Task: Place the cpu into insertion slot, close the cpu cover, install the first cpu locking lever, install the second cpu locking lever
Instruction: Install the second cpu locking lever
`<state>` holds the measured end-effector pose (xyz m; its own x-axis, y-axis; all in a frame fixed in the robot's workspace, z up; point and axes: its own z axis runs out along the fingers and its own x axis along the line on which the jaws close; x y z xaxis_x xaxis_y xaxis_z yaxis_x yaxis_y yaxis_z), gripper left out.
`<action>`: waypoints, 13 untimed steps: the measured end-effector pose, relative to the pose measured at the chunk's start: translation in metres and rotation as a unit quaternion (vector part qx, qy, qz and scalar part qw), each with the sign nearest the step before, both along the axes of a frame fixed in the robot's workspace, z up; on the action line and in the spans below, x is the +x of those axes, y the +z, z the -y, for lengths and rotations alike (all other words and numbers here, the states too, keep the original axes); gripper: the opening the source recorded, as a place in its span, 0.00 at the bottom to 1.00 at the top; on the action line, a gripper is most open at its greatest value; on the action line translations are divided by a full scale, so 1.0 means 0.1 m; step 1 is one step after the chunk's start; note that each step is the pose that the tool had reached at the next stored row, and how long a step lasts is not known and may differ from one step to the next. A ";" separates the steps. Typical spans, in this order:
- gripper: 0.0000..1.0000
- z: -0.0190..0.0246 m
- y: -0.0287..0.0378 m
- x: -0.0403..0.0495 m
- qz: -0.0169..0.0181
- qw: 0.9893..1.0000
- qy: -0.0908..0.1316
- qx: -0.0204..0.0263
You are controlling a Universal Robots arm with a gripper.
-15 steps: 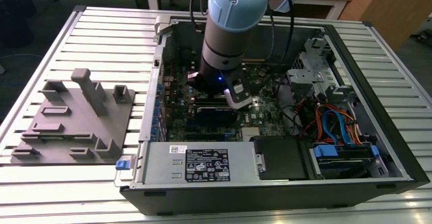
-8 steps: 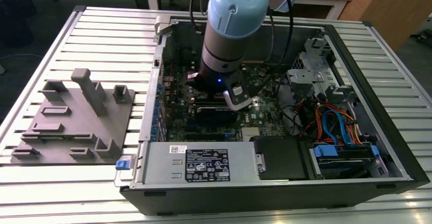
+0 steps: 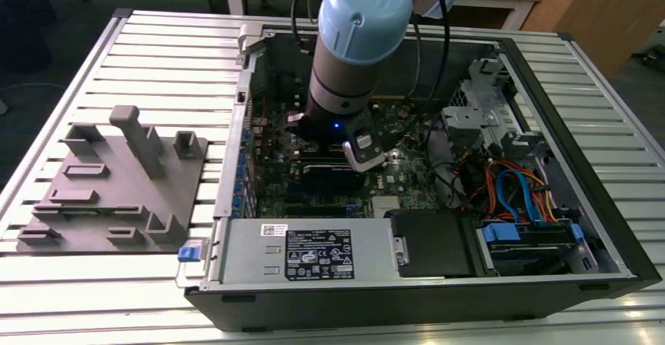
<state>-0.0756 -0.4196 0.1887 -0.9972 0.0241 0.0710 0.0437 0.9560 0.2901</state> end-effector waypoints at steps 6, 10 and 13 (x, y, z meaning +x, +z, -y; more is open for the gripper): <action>0.10 -0.008 -0.006 -0.001 0.001 1.000 0.000 0.009; 0.10 -0.007 0.015 -0.001 0.001 1.000 0.000 0.009; 0.10 -0.007 0.046 -0.003 0.001 1.000 0.000 0.009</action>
